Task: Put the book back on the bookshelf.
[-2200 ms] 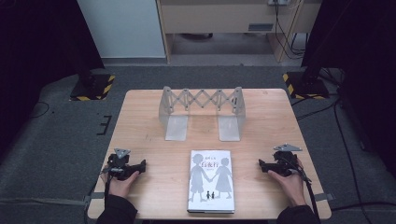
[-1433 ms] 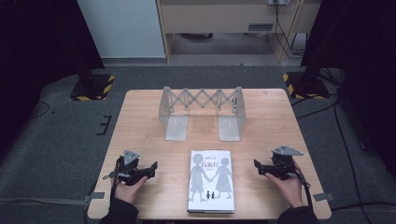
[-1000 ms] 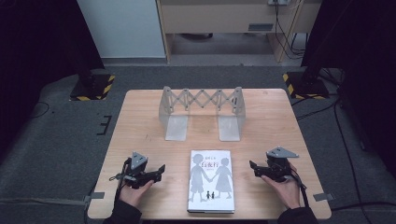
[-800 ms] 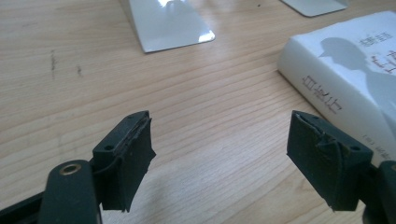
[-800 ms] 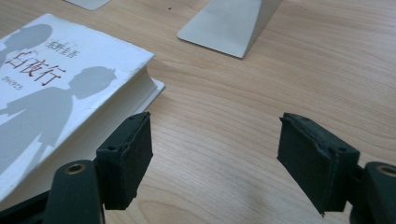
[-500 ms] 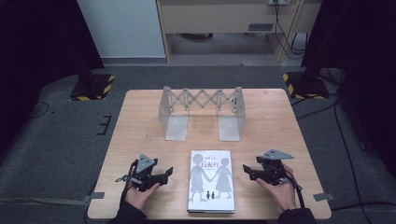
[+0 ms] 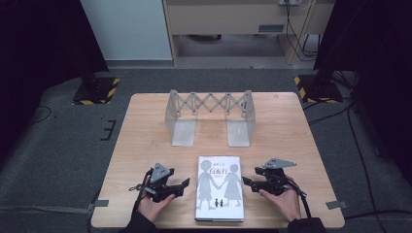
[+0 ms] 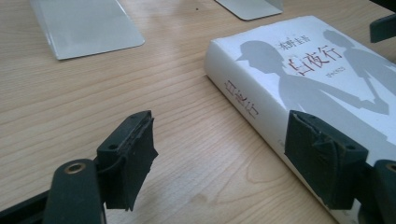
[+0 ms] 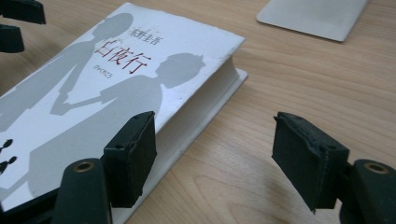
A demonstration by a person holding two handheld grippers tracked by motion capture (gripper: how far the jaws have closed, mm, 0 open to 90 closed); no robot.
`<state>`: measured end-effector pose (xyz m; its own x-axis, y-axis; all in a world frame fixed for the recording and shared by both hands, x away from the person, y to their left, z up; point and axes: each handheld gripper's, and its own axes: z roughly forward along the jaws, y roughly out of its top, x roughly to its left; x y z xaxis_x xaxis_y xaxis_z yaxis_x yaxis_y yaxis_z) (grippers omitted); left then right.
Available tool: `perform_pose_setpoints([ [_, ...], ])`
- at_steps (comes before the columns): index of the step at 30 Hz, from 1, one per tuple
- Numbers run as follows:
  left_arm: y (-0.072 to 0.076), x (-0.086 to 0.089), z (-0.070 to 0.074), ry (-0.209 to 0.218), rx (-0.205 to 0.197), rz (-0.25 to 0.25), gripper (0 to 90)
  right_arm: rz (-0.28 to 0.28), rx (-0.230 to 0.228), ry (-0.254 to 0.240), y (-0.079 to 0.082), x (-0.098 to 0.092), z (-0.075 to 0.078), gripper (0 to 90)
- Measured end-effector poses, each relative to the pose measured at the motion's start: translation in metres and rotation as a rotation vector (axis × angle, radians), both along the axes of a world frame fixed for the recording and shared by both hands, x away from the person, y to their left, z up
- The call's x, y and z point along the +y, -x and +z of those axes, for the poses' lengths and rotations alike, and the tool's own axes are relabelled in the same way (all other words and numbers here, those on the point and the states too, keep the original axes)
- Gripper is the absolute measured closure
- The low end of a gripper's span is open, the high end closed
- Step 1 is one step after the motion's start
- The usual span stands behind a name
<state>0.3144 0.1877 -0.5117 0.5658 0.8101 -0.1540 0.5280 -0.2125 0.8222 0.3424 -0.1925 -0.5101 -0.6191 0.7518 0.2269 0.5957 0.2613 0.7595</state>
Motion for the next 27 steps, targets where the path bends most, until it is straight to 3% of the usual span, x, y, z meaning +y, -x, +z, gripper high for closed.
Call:
perform_pose_setpoints([
  [16, 0.002, -0.030, -0.005, 0.020, 0.015, -0.100, 23.1, 0.068, 0.026, -0.076, 0.004, 0.017, -0.006, 32.1],
  [17, 0.002, -0.032, -0.006, 0.020, 0.017, -0.112, 23.1, 0.075, 0.031, -0.104, 0.004, 0.019, -0.009, 32.6],
  [19, 0.002, -0.035, -0.007, 0.018, 0.020, -0.124, 23.1, 0.079, 0.026, -0.109, 0.004, 0.021, -0.010, 32.6],
  [23, 0.001, -0.041, -0.010, 0.054, 0.048, -0.148, 22.9, 0.072, 0.029, -0.128, 0.004, 0.023, -0.012, 32.6],
  [27, 0.000, -0.045, -0.011, 0.064, 0.050, -0.160, 22.4, 0.071, 0.037, -0.144, 0.003, 0.024, -0.014, 31.8],
])
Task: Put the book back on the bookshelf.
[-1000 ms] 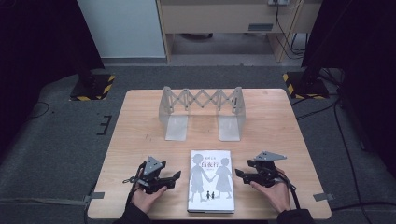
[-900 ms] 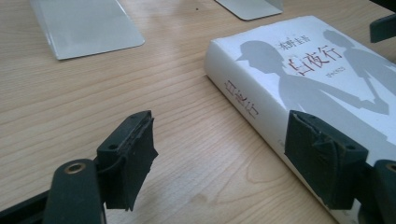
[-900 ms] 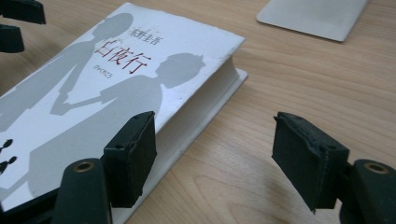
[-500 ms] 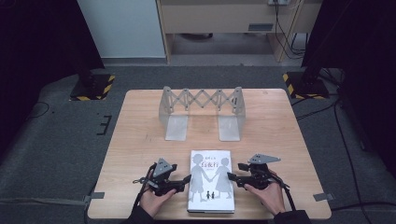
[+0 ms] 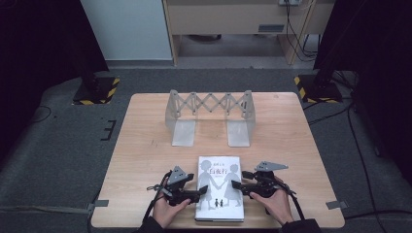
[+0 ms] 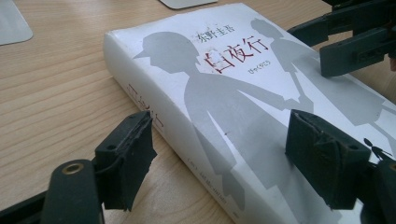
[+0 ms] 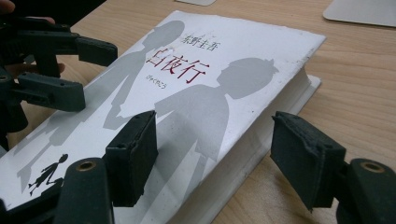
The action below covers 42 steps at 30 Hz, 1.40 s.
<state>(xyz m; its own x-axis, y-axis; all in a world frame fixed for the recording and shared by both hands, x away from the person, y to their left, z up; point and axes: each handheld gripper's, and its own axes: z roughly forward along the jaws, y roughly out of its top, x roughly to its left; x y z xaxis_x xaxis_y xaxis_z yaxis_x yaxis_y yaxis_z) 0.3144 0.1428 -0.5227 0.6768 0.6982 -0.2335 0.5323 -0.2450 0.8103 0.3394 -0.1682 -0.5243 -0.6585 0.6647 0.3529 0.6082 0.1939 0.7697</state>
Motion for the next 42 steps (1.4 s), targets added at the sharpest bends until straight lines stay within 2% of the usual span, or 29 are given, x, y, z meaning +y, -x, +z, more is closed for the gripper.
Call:
perform_pose_setpoints([
  [5, -0.001, -0.002, -0.002, 0.008, -0.009, -0.012, 20.0, -0.002, 0.008, -0.016, -0.002, 0.001, -0.002, 31.2],
  [7, -0.002, -0.005, -0.005, 0.033, 0.001, -0.020, 18.9, -0.004, 0.026, -0.034, -0.003, 0.003, -0.004, 30.5],
  [12, -0.003, -0.009, -0.007, 0.041, -0.006, -0.029, 14.5, 0.001, 0.020, -0.046, -0.005, 0.008, -0.006, 29.2],
  [14, -0.003, -0.009, -0.008, 0.043, -0.001, -0.033, 13.7, 0.002, 0.016, -0.047, -0.005, 0.009, -0.007, 28.6],
  [17, -0.006, -0.009, -0.011, 0.068, 0.017, -0.036, 9.9, -0.002, 0.018, -0.049, -0.006, 0.010, -0.007, 27.4],
  [25, -0.008, -0.011, -0.012, 0.062, 0.030, -0.049, 4.2, 0.002, 0.004, -0.026, -0.006, 0.010, -0.004, 28.7],
  [28, -0.008, -0.014, -0.012, 0.044, 0.028, -0.064, 0.3, 0.003, 0.000, -0.024, -0.006, 0.011, -0.004, 28.9],
  [33, -0.010, -0.014, -0.012, 0.051, 0.050, -0.058, 0.0, -0.008, 0.008, -0.031, -0.006, 0.011, -0.004, 30.3],
  [39, -0.012, -0.012, -0.013, 0.064, 0.079, -0.058, 0.0, -0.031, 0.031, -0.066, -0.007, 0.009, -0.007, 33.4],
  [40, -0.012, -0.010, -0.013, 0.073, 0.082, -0.051, 1.4, -0.038, 0.038, -0.080, -0.007, 0.008, -0.007, 34.3],
  [42, -0.012, -0.007, -0.013, 0.084, 0.076, -0.052, 4.8, -0.038, 0.032, -0.070, -0.007, 0.008, -0.006, 35.2],
])
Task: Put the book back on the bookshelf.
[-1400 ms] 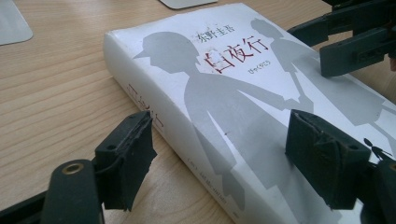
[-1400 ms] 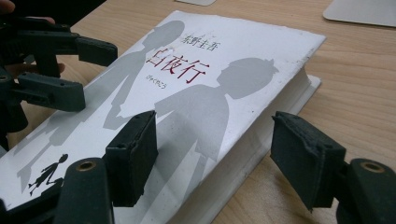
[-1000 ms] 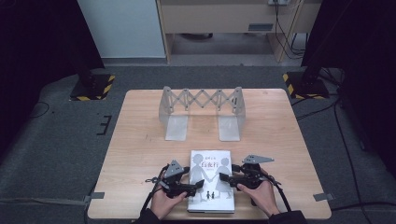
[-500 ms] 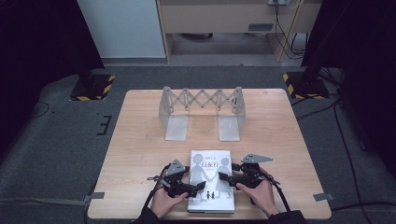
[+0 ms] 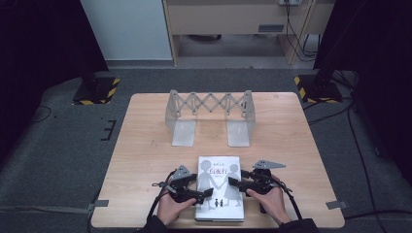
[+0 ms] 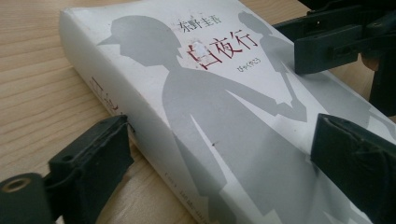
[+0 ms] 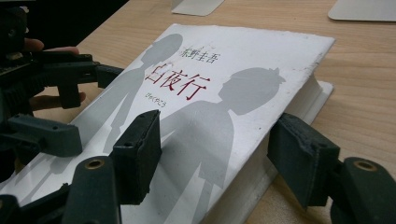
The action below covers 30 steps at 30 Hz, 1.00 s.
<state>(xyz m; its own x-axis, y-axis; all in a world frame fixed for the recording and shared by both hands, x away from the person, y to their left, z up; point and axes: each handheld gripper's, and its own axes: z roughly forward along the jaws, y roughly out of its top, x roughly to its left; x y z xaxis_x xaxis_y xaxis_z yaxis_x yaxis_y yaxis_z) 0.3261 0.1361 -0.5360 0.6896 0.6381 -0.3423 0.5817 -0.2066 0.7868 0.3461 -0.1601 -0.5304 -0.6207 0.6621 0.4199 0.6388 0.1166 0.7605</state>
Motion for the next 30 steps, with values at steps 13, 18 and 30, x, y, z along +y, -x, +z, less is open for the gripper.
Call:
perform_pose_setpoints([
  [13, 0.001, 0.010, 0.007, 0.050, -0.012, 0.006, 20.9, 0.009, -0.058, -0.052, 0.000, 0.001, 0.018, 40.2],
  [18, 0.001, 0.011, 0.006, 0.056, -0.015, 0.002, 20.5, -0.002, -0.065, -0.073, -0.003, 0.001, 0.020, 38.3],
  [30, 0.003, 0.017, 0.011, 0.025, -0.025, -0.014, 22.6, -0.006, -0.146, -0.059, -0.002, 0.005, 0.030, 32.6],
])
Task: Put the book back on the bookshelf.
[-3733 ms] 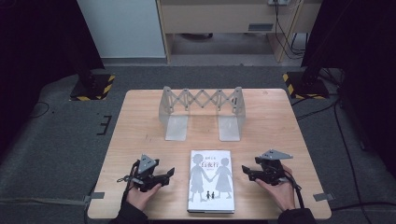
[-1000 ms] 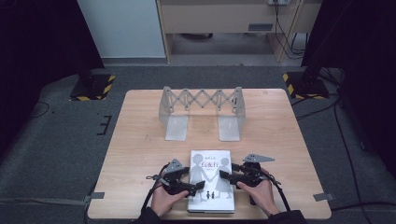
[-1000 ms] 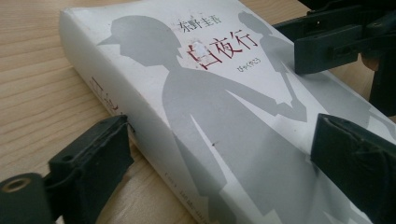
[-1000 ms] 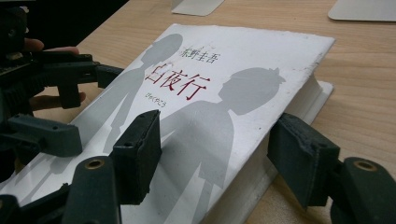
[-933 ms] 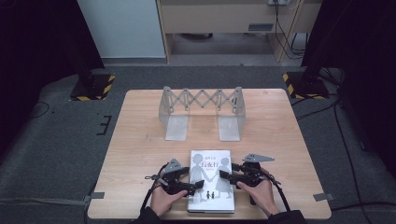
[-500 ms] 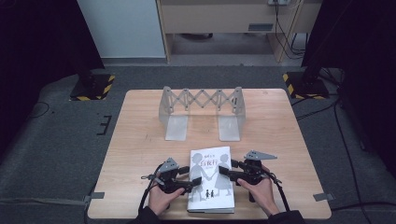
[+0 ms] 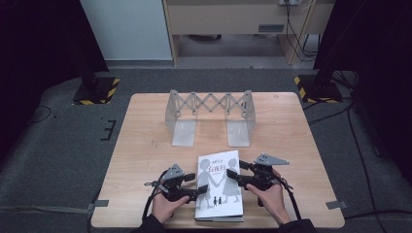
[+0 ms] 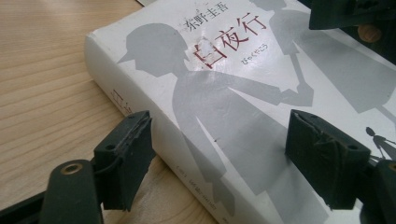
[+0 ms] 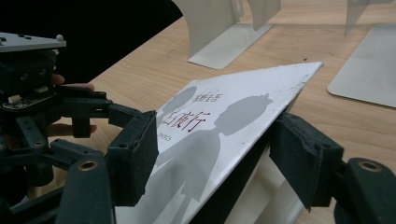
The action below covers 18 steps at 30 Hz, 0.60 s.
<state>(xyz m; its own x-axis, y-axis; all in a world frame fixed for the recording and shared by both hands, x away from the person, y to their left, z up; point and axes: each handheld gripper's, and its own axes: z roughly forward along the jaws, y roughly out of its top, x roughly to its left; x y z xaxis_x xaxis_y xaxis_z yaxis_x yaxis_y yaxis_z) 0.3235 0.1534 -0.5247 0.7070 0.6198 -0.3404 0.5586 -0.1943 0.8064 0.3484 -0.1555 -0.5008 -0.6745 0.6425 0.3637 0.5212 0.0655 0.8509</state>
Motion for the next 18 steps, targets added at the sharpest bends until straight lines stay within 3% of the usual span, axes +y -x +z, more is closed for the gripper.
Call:
perform_pose_setpoints([
  [6, 0.000, 0.000, -0.002, 0.007, 0.019, 0.002, 25.1, 0.014, 0.013, 0.021, 0.000, 0.002, -0.003, 26.7],
  [10, 0.000, -0.001, -0.003, 0.005, 0.027, 0.002, 26.4, -0.001, 0.009, 0.109, 0.001, 0.005, -0.010, 28.4],
  [13, 0.000, -0.001, -0.003, 0.019, 0.029, -0.004, 26.4, -0.003, 0.008, 0.098, 0.002, 0.004, -0.009, 30.0],
  [16, 0.001, -0.001, -0.002, 0.029, 0.021, -0.007, 26.4, 0.011, -0.006, 0.035, 0.002, 0.002, -0.001, 31.2],
  [18, 0.001, -0.001, -0.001, 0.030, 0.018, -0.007, 26.4, 0.014, -0.013, 0.026, 0.002, 0.002, 0.001, 31.2],
])
